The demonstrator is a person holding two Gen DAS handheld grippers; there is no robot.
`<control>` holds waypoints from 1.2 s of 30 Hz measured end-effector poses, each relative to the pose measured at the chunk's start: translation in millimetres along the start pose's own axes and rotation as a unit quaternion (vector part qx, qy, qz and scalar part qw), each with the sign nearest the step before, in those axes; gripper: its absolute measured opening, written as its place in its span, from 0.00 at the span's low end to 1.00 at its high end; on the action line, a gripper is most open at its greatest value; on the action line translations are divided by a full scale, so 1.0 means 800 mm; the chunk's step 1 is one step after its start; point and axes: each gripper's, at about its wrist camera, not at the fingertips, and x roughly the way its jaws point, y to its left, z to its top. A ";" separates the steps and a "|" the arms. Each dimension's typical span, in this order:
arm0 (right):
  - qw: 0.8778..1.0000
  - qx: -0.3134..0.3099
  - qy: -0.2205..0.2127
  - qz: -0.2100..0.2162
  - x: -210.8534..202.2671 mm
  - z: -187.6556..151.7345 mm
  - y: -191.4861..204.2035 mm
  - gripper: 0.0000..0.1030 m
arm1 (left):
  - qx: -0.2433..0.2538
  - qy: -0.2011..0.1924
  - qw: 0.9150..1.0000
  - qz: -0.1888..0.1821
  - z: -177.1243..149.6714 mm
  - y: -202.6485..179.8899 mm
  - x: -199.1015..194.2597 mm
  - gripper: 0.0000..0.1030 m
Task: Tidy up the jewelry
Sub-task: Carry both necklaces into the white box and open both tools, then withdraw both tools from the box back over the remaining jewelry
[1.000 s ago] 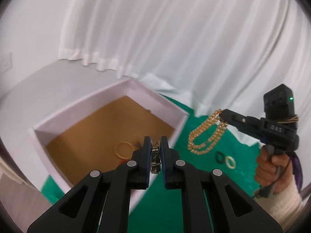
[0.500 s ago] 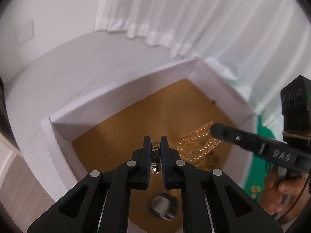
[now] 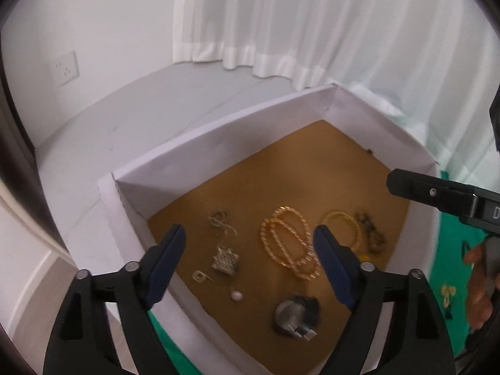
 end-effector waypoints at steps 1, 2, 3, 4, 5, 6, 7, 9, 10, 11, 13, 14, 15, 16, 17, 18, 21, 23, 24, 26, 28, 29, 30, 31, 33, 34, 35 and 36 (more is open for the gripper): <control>1.000 -0.007 -0.003 -0.008 -0.014 -0.007 -0.002 0.72 | 0.008 -0.007 1.000 0.001 -0.005 -0.010 -0.010 0.89; 1.000 -0.012 -0.004 -0.014 -0.023 -0.011 -0.003 0.79 | 0.015 -0.012 1.000 0.003 -0.010 -0.018 -0.018 0.90; 0.999 -0.019 -0.005 -0.027 -0.036 -0.021 -0.006 0.80 | 0.022 -0.019 1.000 0.004 -0.016 -0.027 -0.027 0.90; 0.999 -0.025 -0.007 -0.036 -0.045 -0.029 -0.006 0.80 | 0.031 -0.027 0.999 0.004 -0.023 -0.038 -0.039 0.91; 0.998 -0.031 -0.013 -0.047 -0.057 -0.040 -0.009 0.80 | 0.038 -0.034 0.999 0.003 -0.030 -0.047 -0.049 0.92; 0.997 -0.036 -0.020 -0.058 -0.071 -0.051 -0.013 0.80 | 0.046 -0.040 0.998 0.001 -0.035 -0.057 -0.057 0.92; 0.996 -0.040 -0.024 -0.070 -0.084 -0.064 -0.018 0.80 | 0.053 -0.048 0.997 0.001 -0.041 -0.067 -0.067 0.93; 0.994 -0.044 -0.027 -0.093 -0.108 -0.091 -0.029 0.80 | 0.065 -0.061 0.996 -0.003 -0.051 -0.084 -0.081 0.95; 0.993 -0.044 -0.028 -0.104 -0.120 -0.105 -0.036 0.80 | 0.070 -0.067 0.995 -0.004 -0.056 -0.093 -0.088 0.95; 0.992 -0.043 -0.029 -0.114 -0.129 -0.116 -0.042 0.80 | 0.075 -0.071 0.995 -0.005 -0.061 -0.101 -0.093 0.95; 0.989 -0.040 -0.030 -0.137 -0.155 -0.144 -0.060 0.80 | 0.087 -0.076 0.993 -0.007 -0.069 -0.119 -0.101 0.95; 0.988 -0.038 -0.031 -0.146 -0.168 -0.158 -0.069 0.80 | 0.092 -0.077 0.993 -0.009 -0.072 -0.127 -0.105 0.95; 0.987 -0.037 -0.032 -0.154 -0.178 -0.167 -0.075 0.80 | 0.096 -0.078 0.992 -0.011 -0.076 -0.135 -0.108 0.95; 0.985 -0.035 -0.035 -0.166 -0.191 -0.180 -0.083 0.80 | 0.100 -0.078 0.992 -0.015 -0.079 -0.144 -0.111 0.95; 0.983 -0.033 -0.038 -0.175 -0.200 -0.187 -0.088 0.80 | 0.103 -0.077 0.992 -0.019 -0.083 -0.151 -0.113 0.95; 0.981 -0.031 -0.042 -0.189 -0.211 -0.198 -0.094 0.80 | 0.106 -0.077 0.991 -0.023 -0.085 -0.158 -0.116 0.95; 0.974 -0.025 -0.053 -0.217 -0.238 -0.224 -0.107 0.80 | 0.115 -0.074 0.990 -0.035 -0.096 -0.180 -0.123 0.95; 0.970 -0.019 -0.059 -0.236 -0.253 -0.244 -0.116 0.80 | 0.117 -0.067 0.990 -0.047 -0.107 -0.193 -0.126 0.96; 0.968 -0.017 -0.061 -0.244 -0.258 -0.254 -0.120 0.80 | 0.116 -0.060 0.990 -0.056 -0.114 -0.199 -0.125 0.96; 0.962 -0.001 -0.063 -0.264 -0.267 -0.281 -0.131 0.80 | 0.116 -0.044 0.990 -0.072 -0.130 -0.209 -0.120 0.97; 0.960 0.021 -0.067 -0.272 -0.274 -0.312 -0.145 0.80 | 0.125 -0.021 0.988 -0.089 -0.154 -0.224 -0.108 0.97; 0.958 0.037 -0.066 -0.278 -0.275 -0.332 -0.154 0.80 | 0.132 -0.009 0.986 -0.096 -0.167 -0.232 -0.102 0.97; 0.955 0.051 -0.064 -0.283 -0.275 -0.347 -0.162 0.80 | 0.142 0.003 0.984 -0.104 -0.180 -0.241 -0.096 0.97; 0.953 0.065 -0.061 -0.290 -0.274 -0.364 -0.172 0.80 | 0.155 0.014 0.982 -0.111 -0.195 -0.252 -0.088 0.97; 0.945 0.096 -0.049 -0.308 -0.271 -0.401 -0.194 0.80 | 0.177 0.033 0.976 -0.120 -0.219 -0.270 -0.075 0.97; 0.941 0.109 -0.042 -0.318 -0.269 -0.417 -0.203 0.80 | 0.188 0.041 0.973 -0.125 -0.231 -0.280 -0.069 0.97; 0.937 0.121 -0.036 -0.325 -0.269 -0.432 -0.212 0.80 | 0.198 0.047 0.971 -0.128 -0.241 -0.289 -0.063 0.97; 0.934 0.134 -0.032 -0.331 -0.269 -0.448 -0.220 0.80 | 0.205 0.051 0.969 -0.129 -0.248 -0.295 -0.059 0.97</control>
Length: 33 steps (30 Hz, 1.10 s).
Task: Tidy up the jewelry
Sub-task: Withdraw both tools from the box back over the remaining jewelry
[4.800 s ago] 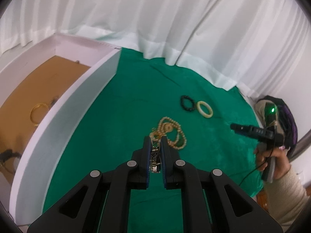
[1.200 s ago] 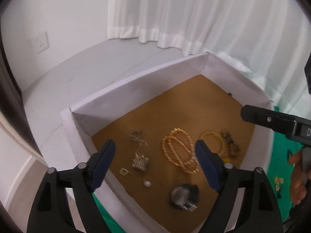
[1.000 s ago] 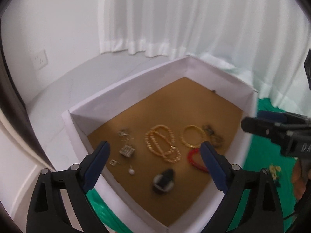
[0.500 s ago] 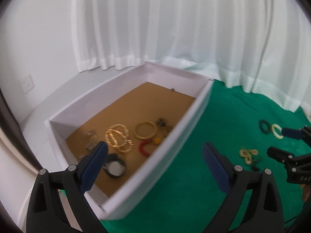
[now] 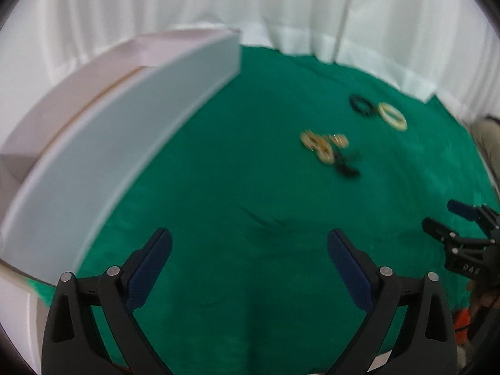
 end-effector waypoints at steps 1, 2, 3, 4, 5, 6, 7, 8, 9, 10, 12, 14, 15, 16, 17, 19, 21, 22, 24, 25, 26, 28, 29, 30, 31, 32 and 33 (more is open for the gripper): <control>1.000 0.007 0.005 -0.005 0.003 -0.010 -0.008 0.80 | 0.007 0.005 1.000 -0.002 -0.004 -0.008 0.008 0.97; 1.000 0.012 0.008 -0.010 0.005 -0.018 -0.014 0.80 | 0.011 0.010 1.000 -0.004 -0.007 -0.012 0.015 0.97; 1.000 0.017 0.011 -0.014 0.008 -0.026 -0.019 0.80 | 0.015 0.018 1.000 -0.006 -0.010 -0.018 0.024 0.97; 1.000 0.020 0.013 -0.015 0.010 -0.031 -0.023 0.80 | 0.016 0.024 1.000 -0.007 -0.013 -0.019 0.029 0.97; 1.000 0.024 0.013 -0.014 0.011 -0.035 -0.026 0.80 | 0.016 0.031 0.999 -0.007 -0.015 -0.022 0.035 0.97; 0.999 0.028 0.011 -0.012 0.010 -0.038 -0.028 0.80 | 0.017 0.037 0.999 -0.007 -0.017 -0.025 0.040 0.97; 0.999 0.030 0.009 -0.011 0.009 -0.039 -0.029 0.80 | 0.018 0.043 0.999 -0.004 -0.019 -0.026 0.045 0.97; 0.999 0.031 0.007 -0.011 0.010 -0.039 -0.029 0.80 | 0.019 0.046 0.999 0.000 -0.020 -0.027 0.048 0.97; 0.999 0.031 0.007 -0.011 0.009 -0.041 -0.029 0.80 | 0.019 0.046 0.999 0.002 -0.021 -0.028 0.050 0.98; 0.999 0.032 0.007 -0.010 0.010 -0.042 -0.028 0.80 | 0.018 0.044 0.999 0.004 -0.021 -0.028 0.051 0.99; 0.999 0.041 0.005 -0.004 0.011 -0.045 -0.031 0.82 | 0.015 0.043 0.999 0.005 -0.021 -0.028 0.052 0.99; 0.999 0.042 0.000 -0.005 0.013 -0.047 -0.034 0.83 | 0.019 0.039 0.999 0.011 -0.022 -0.031 0.052 1.00; 0.999 0.041 -0.002 -0.005 0.013 -0.048 -0.033 0.83 | 0.020 0.036 0.999 0.013 -0.023 -0.032 0.053 1.00; 0.999 0.042 -0.003 -0.005 0.013 -0.047 -0.033 0.83 | 0.018 0.031 0.999 0.012 -0.026 -0.030 0.051 1.00; 0.999 0.042 -0.005 -0.006 0.012 -0.048 -0.032 0.83 | 0.018 0.029 0.999 0.012 -0.026 -0.030 0.051 1.00; 0.999 0.045 -0.008 -0.006 0.011 -0.049 -0.032 0.83 | 0.017 0.030 0.999 0.013 -0.026 -0.029 0.050 1.00; 0.999 0.048 -0.013 -0.007 0.011 -0.052 -0.032 0.83 | 0.018 0.027 0.999 0.012 -0.028 -0.028 0.049 1.00; 0.999 0.050 -0.017 -0.009 0.010 -0.054 -0.031 0.83 | 0.018 0.024 0.999 0.012 -0.030 -0.028 0.048 1.00; 0.998 0.053 -0.020 -0.012 0.010 -0.054 -0.031 0.83 | 0.013 0.020 1.000 0.015 -0.033 -0.027 0.047 1.00; 0.998 0.054 -0.019 -0.012 0.010 -0.054 -0.030 0.83 | 0.007 0.018 1.000 0.019 -0.035 -0.027 0.045 1.00; 0.998 0.054 -0.018 -0.012 0.011 -0.054 -0.030 0.83 | 0.002 0.017 1.000 0.023 -0.035 -0.029 0.046 1.00; 0.998 0.053 -0.016 -0.012 0.011 -0.053 -0.030 0.83 | -0.002 0.015 1.000 0.025 -0.037 -0.029 0.044 1.00; 0.998 0.053 -0.016 -0.012 0.011 -0.053 -0.030 0.83 | -0.002 0.014 1.000 0.025 -0.037 -0.029 0.044 1.00; 0.998 0.053 -0.016 -0.012 0.011 -0.053 -0.030 0.83 | -0.001 0.014 1.000 0.025 -0.037 -0.028 0.043 1.00; 0.998 0.053 -0.015 -0.012 0.011 -0.053 -0.030 0.83 | 0.001 0.015 1.000 0.023 -0.038 -0.028 0.043 1.00; 0.998 0.053 -0.013 -0.011 0.011 -0.053 -0.030 0.83 | 0.004 0.016 1.000 0.021 -0.037 -0.027 0.043 1.00; 0.998 0.053 -0.010 -0.011 0.011 -0.052 -0.031 0.83 | 0.008 0.017 1.000 0.018 -0.037 -0.027 0.043 1.00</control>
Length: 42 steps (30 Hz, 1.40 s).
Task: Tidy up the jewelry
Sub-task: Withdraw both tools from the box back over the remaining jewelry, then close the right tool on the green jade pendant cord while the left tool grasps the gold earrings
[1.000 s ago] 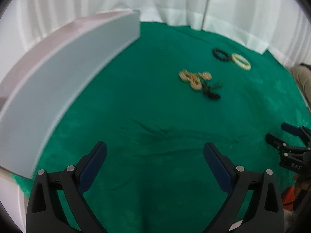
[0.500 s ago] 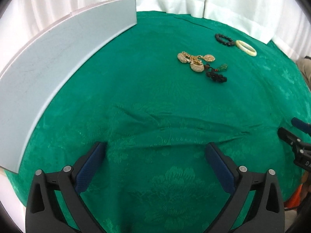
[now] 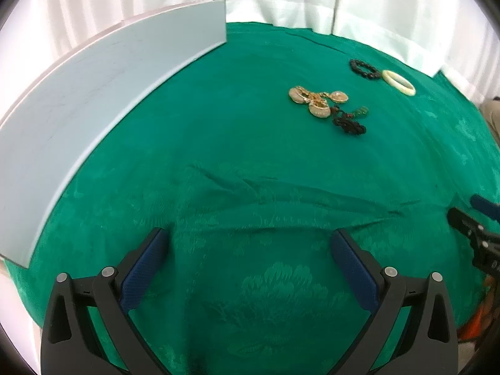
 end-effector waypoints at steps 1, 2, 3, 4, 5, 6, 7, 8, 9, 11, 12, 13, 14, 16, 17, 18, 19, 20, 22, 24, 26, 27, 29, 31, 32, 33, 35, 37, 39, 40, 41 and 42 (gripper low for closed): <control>1.000 0.000 0.004 0.000 0.000 0.001 0.000 0.83 | 0.004 0.001 1.000 -0.002 0.001 0.000 0.000 1.00; 1.000 0.000 0.008 0.000 0.001 0.003 0.000 0.83 | 0.006 0.001 1.000 -0.004 0.001 0.000 0.000 1.00; 1.000 0.000 0.012 0.000 0.002 0.004 -0.001 0.83 | 0.009 0.000 1.000 -0.006 0.001 0.000 0.000 1.00; 1.000 0.001 0.015 0.000 0.002 0.004 -0.001 0.83 | 0.011 0.000 1.000 -0.007 0.001 0.001 0.000 1.00; 1.000 0.002 0.017 0.000 0.002 0.005 -0.001 0.83 | 0.013 0.000 1.000 -0.009 0.000 0.000 0.000 1.00; 1.000 0.003 0.019 -0.001 0.002 0.005 -0.001 0.84 | 0.014 0.000 1.000 -0.010 0.000 0.001 -0.001 1.00; 1.000 0.003 0.021 -0.001 0.003 0.006 -0.001 0.84 | 0.016 0.001 1.000 -0.012 0.000 0.001 -0.001 1.00; 1.000 0.002 0.024 -0.001 0.003 0.007 -0.001 0.84 | 0.018 0.002 1.000 -0.013 0.000 0.001 -0.001 1.00; 1.000 0.002 0.030 0.000 0.004 0.008 -0.001 0.84 | 0.019 0.002 1.000 -0.014 0.000 0.001 -0.001 1.00; 0.999 0.000 0.041 0.003 0.005 0.013 -0.002 0.83 | 0.020 0.002 1.000 -0.014 -0.001 0.000 -0.002 1.00; 0.999 0.002 0.048 0.002 0.005 0.017 -0.002 0.83 | 0.020 0.002 1.000 -0.014 -0.001 0.000 -0.002 1.00; 0.999 0.002 0.047 0.000 0.003 0.021 -0.001 0.83 | 0.021 0.001 1.000 -0.014 -0.001 0.000 -0.002 1.00; 0.999 -0.001 0.037 0.004 -0.002 0.028 0.003 0.83 | 0.021 0.001 1.000 -0.015 -0.001 0.000 -0.002 1.00; 0.999 -0.016 0.019 0.030 -0.010 0.042 0.014 0.83 | 0.021 -0.001 1.000 -0.015 -0.002 0.000 -0.003 1.00; 0.998 -0.025 0.013 0.048 -0.014 0.050 0.021 0.83 | 0.022 -0.001 1.000 -0.015 -0.002 -0.001 -0.003 1.00; 0.997 -0.036 0.009 0.072 -0.015 0.061 0.031 0.83 | 0.022 0.000 1.000 -0.015 -0.002 -0.001 -0.003 1.00; 0.994 -0.049 0.008 0.095 -0.015 0.071 0.042 0.83 | 0.022 0.000 1.000 -0.015 -0.002 -0.001 -0.003 1.00; 0.991 -0.062 0.008 0.116 -0.013 0.080 0.053 0.83 | 0.022 0.000 1.000 -0.016 -0.003 -0.001 -0.003 1.00; 0.985 -0.095 0.010 0.145 0.000 0.099 0.082 0.83 | 0.024 0.000 1.000 -0.017 -0.003 -0.002 -0.004 1.00; 0.980 -0.122 0.014 0.155 0.015 0.111 0.103 0.74 | 0.025 0.001 1.000 -0.018 -0.003 -0.002 -0.005 1.00; 0.976 -0.130 0.033 0.169 0.035 0.121 0.115 0.49 | 0.025 0.000 1.000 -0.019 -0.005 -0.001 -0.006 1.00; 0.975 -0.128 0.048 0.178 0.046 0.126 0.121 0.48 | 0.026 0.000 0.999 -0.019 -0.005 -0.001 -0.006 1.00; 0.973 -0.134 0.056 0.180 0.058 0.129 0.129 0.48 | 0.026 -0.002 0.999 -0.020 -0.007 -0.002 -0.007 1.00; 0.973 -0.151 0.058 0.164 0.068 0.130 0.138 0.48 | 0.025 -0.003 0.999 -0.020 -0.008 -0.002 -0.008 1.00; 0.973 -0.154 0.060 0.163 0.073 0.131 0.141 0.48 | 0.025 -0.003 0.999 -0.020 -0.009 -0.003 -0.008 1.00; 0.972 -0.155 0.065 0.161 0.080 0.132 0.143 0.45 | 0.026 -0.003 0.999 -0.020 -0.009 -0.003 -0.008 1.00; 0.974 -0.153 0.068 0.155 0.088 0.134 0.142 0.26 | 0.026 -0.003 0.999 -0.020 -0.009 -0.003 -0.008 1.00; 0.975 -0.152 0.067 0.151 0.089 0.135 0.139 0.15 | 0.028 -0.002 0.999 -0.022 -0.009 -0.003 -0.009 1.00; 0.976 -0.133 0.064 0.160 0.083 0.136 0.125 0.15 | 0.029 -0.001 0.999 -0.022 -0.009 -0.003 -0.010 1.00; 0.977 -0.126 0.060 0.160 0.077 0.135 0.117 0.15 | 0.029 -0.001 0.999 -0.022 -0.008 -0.003 -0.010 1.00; 0.978 -0.120 0.057 0.160 0.071 0.134 0.111 0.15 | 0.028 -0.001 0.999 -0.022 -0.008 -0.003 -0.010 1.00; 0.979 -0.112 0.055 0.162 0.064 0.134 0.099 0.15 | 0.028 -0.001 0.999 -0.021 -0.008 -0.003 -0.010 1.00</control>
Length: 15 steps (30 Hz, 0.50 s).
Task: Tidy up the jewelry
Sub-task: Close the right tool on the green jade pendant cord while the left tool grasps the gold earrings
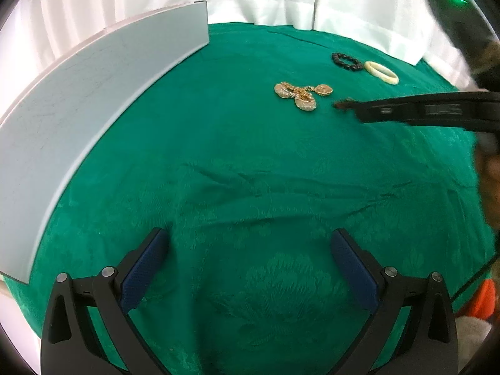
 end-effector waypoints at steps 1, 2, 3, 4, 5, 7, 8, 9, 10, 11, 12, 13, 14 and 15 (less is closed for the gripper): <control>1.000 0.007 -0.002 0.001 -0.010 -0.006 -0.004 0.15 | 0.000 0.001 1.000 0.000 0.000 -0.001 0.000 1.00; 1.000 0.013 -0.005 0.001 -0.018 -0.011 -0.011 0.15 | -0.001 0.002 1.000 0.000 0.001 -0.001 0.001 1.00; 1.000 0.019 -0.008 -0.004 -0.028 -0.018 -0.018 0.15 | 0.000 0.004 1.000 0.000 0.002 -0.001 0.001 1.00; 1.000 0.023 -0.008 -0.011 -0.035 -0.025 -0.026 0.15 | 0.000 0.006 1.000 0.000 0.004 0.000 0.002 1.00; 0.999 0.028 -0.008 -0.016 -0.043 -0.033 -0.032 0.15 | 0.001 0.008 1.000 -0.001 0.005 -0.001 0.002 1.00; 0.999 0.039 -0.005 -0.029 -0.057 -0.054 -0.043 0.15 | 0.004 0.019 1.000 -0.003 0.010 0.000 0.004 1.00; 0.999 0.041 -0.003 -0.035 -0.061 -0.062 -0.047 0.15 | 0.003 0.024 1.000 -0.004 0.013 0.001 0.004 0.99; 0.998 0.043 0.000 -0.040 -0.064 -0.071 -0.051 0.15 | 0.000 0.027 1.000 -0.006 0.017 0.002 0.004 0.99; 0.998 0.045 0.003 -0.042 -0.065 -0.079 -0.054 0.15 | -0.001 0.024 1.000 -0.010 0.021 0.002 0.000 0.99; 0.998 0.047 0.005 -0.042 -0.063 -0.080 -0.057 0.15 | 0.002 0.018 1.000 -0.018 0.027 0.002 -0.005 0.99; 0.998 0.052 0.008 -0.044 -0.061 -0.085 -0.060 0.16 | 0.008 0.013 1.000 -0.026 0.033 0.001 -0.009 0.99; 0.997 0.055 0.009 -0.046 -0.061 -0.090 -0.062 0.16 | 0.020 0.008 0.999 -0.037 0.044 -0.001 -0.014 0.99; 0.997 0.058 0.011 -0.048 -0.059 -0.094 -0.063 0.18 | 0.032 0.005 0.998 -0.046 0.054 -0.004 -0.018 0.99; 0.997 0.063 0.011 -0.045 -0.058 -0.097 -0.064 0.20 | 0.047 0.002 0.997 -0.057 0.067 -0.006 -0.022 0.99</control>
